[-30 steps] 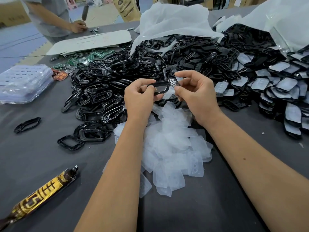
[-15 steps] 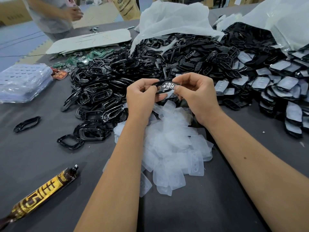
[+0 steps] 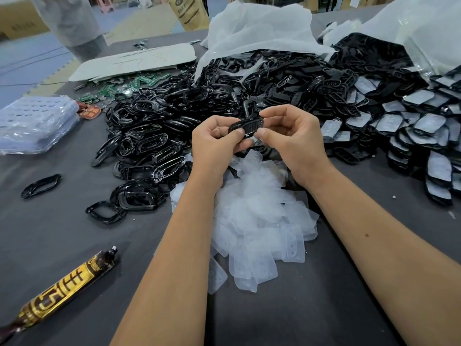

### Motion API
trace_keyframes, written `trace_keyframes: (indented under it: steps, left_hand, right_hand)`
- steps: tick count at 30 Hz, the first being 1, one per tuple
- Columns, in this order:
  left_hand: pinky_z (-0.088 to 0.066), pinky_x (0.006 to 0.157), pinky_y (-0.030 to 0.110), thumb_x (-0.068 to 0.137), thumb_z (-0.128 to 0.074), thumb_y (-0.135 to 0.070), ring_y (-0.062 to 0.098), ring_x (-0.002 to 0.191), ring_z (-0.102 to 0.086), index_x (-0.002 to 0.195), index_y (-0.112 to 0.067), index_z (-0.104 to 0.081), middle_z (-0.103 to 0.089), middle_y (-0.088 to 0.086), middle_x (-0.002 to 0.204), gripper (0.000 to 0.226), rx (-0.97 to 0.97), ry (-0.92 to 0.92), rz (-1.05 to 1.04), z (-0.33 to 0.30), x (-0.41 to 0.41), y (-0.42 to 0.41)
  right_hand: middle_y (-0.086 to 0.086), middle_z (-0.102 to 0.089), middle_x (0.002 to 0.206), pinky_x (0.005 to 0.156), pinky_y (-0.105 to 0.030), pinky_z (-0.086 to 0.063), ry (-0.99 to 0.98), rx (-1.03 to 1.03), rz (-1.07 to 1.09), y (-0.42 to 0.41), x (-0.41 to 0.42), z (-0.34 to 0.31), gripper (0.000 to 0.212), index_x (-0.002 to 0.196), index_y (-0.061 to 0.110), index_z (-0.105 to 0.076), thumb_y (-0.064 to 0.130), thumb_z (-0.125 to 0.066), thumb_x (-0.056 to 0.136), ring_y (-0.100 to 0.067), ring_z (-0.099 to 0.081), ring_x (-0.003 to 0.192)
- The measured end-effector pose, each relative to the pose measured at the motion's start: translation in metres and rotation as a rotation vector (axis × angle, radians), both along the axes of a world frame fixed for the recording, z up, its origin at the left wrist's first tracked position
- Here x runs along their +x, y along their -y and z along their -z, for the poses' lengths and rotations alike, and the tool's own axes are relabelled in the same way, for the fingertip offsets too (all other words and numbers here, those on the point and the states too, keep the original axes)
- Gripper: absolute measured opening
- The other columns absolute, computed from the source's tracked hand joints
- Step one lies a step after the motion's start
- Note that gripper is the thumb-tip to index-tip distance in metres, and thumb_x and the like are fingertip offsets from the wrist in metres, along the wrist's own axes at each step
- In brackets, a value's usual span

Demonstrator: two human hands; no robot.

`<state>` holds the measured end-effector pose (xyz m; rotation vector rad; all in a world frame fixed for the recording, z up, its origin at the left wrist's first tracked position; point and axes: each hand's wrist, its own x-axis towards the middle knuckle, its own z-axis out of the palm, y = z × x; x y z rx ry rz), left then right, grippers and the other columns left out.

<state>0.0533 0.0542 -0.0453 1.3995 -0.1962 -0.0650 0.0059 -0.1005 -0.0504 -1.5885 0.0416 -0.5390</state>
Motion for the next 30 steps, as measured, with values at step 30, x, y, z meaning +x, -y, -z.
trace_keyframes:
  steps: [30]
  left_hand:
    - [-0.060,0.065,0.026,0.090,-0.070,0.011,0.018,0.059,-0.070,0.092,-0.003,-0.070,-0.073,0.010,0.078,0.014,-0.067,0.029,0.136,0.0036,0.0017,-0.0024]
  right_hand:
    - [-0.011,-0.075,0.081,0.055,-0.034,-0.055,-0.070,-0.104,0.071,-0.0030,0.0053,0.0056,0.018,0.096,0.006,-0.068,0.018,-0.080,0.091,-0.026,-0.074,0.068]
